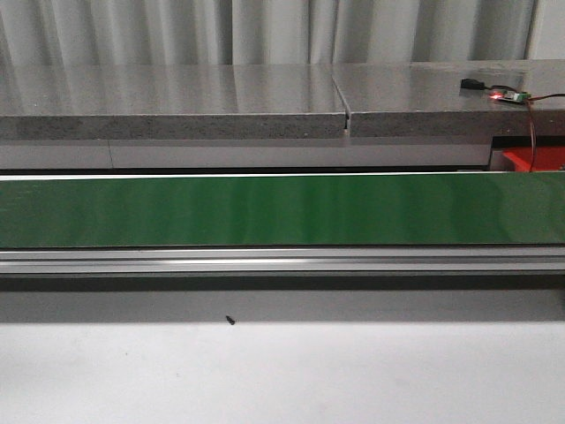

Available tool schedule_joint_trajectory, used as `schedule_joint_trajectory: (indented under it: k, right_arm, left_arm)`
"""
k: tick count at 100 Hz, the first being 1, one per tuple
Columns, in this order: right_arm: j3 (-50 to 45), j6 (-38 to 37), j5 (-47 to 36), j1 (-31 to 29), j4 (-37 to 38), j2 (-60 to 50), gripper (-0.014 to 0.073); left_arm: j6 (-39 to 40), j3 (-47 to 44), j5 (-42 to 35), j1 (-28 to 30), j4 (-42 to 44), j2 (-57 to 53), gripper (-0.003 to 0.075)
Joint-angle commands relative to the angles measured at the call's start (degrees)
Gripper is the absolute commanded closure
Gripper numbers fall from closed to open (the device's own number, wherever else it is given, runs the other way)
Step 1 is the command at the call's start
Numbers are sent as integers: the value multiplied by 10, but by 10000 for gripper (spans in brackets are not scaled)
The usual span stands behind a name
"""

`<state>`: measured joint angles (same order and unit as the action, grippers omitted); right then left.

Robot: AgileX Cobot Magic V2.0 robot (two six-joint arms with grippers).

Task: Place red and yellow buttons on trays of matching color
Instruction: 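Lower the left gripper toward the remaining buttons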

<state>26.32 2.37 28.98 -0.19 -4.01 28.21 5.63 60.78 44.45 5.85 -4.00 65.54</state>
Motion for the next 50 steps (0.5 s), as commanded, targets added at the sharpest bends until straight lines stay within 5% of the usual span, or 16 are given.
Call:
schedule_joint_trajectory:
  k: [1, 17, 41, 50]
  right_arm:
    - [14, 3, -33, 1, 2, 0, 661]
    - [14, 3, -33, 1, 2, 0, 661]
    - [14, 3, -33, 1, 2, 0, 661]
    - [14, 3, -33, 1, 2, 0, 661]
  left_arm:
    - [-19, 46, -20, 44, -49, 45, 739]
    - [-20, 87, -25, 109, -61, 123, 699]
    - [-23, 142, 3, 161, -59, 217, 297]
    - [-23, 163, 13, 173, -60, 251, 242]
